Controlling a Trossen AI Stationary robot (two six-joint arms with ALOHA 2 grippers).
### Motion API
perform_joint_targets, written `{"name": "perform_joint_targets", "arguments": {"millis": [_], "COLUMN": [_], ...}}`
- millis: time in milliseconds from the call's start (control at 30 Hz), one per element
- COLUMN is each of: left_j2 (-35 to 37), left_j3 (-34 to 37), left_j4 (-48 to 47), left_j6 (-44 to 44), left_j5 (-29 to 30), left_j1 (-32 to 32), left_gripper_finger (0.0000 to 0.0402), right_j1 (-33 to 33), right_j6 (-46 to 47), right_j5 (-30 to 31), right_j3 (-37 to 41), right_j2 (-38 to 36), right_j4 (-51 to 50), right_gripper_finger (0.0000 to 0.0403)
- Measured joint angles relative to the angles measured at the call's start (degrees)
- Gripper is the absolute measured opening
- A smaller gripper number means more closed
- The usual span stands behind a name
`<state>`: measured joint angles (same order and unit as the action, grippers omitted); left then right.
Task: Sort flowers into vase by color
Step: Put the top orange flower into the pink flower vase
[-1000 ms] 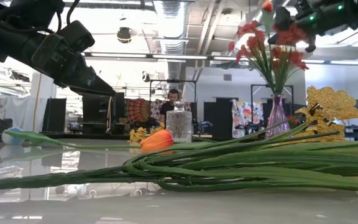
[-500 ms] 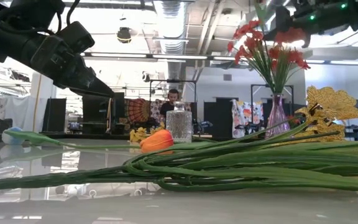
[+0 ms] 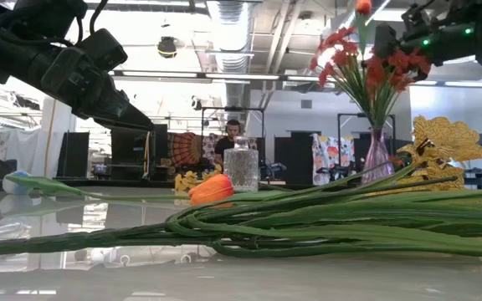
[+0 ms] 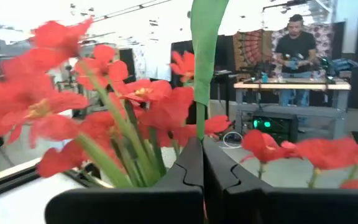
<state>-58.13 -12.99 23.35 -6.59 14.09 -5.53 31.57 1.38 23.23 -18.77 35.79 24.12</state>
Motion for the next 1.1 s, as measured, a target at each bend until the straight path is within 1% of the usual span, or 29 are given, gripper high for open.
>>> {"name": "perform_joint_targets", "arguments": {"millis": [167, 267, 500, 833, 967, 1100], "left_j2": [0.0, 0.0, 0.0, 0.0, 0.0, 0.0], "left_j3": [0.0, 0.0, 0.02, 0.0, 0.0, 0.0], "left_j4": [0.05, 0.11, 0.11, 0.09, 0.07, 0.12], "left_j6": [-0.02, -0.04, -0.09, 0.04, 0.07, 0.07], "left_j5": [0.0, 0.0, 0.0, 0.0, 0.0, 0.0], "left_j1": [0.0, 0.0, 0.01, 0.0, -0.01, -0.01], "left_gripper_finger": [0.0143, 0.0143, 0.0143, 0.0143, 0.0143, 0.0143], "right_j1": [0.05, -0.24, -0.46, -1.56, -3.67, -7.34], "right_j6": [1.76, 1.41, 0.05, -0.32, 0.05, 0.87], "right_j5": [4.38, 4.51, 5.16, 5.2, 5.2, 5.07], "right_j3": [0.27, 0.64, 0.61, 0.44, -2.24, -6.39], "right_j2": [-0.02, 0.14, -0.46, -5.5, -6.35, -5.19], "right_j4": [-4.2, -5.39, -4.78, -4.67, -7.94, -11.61], "right_gripper_finger": [0.0015, 0.0015, 0.0015, 0.0015, 0.0015, 0.0015]}}
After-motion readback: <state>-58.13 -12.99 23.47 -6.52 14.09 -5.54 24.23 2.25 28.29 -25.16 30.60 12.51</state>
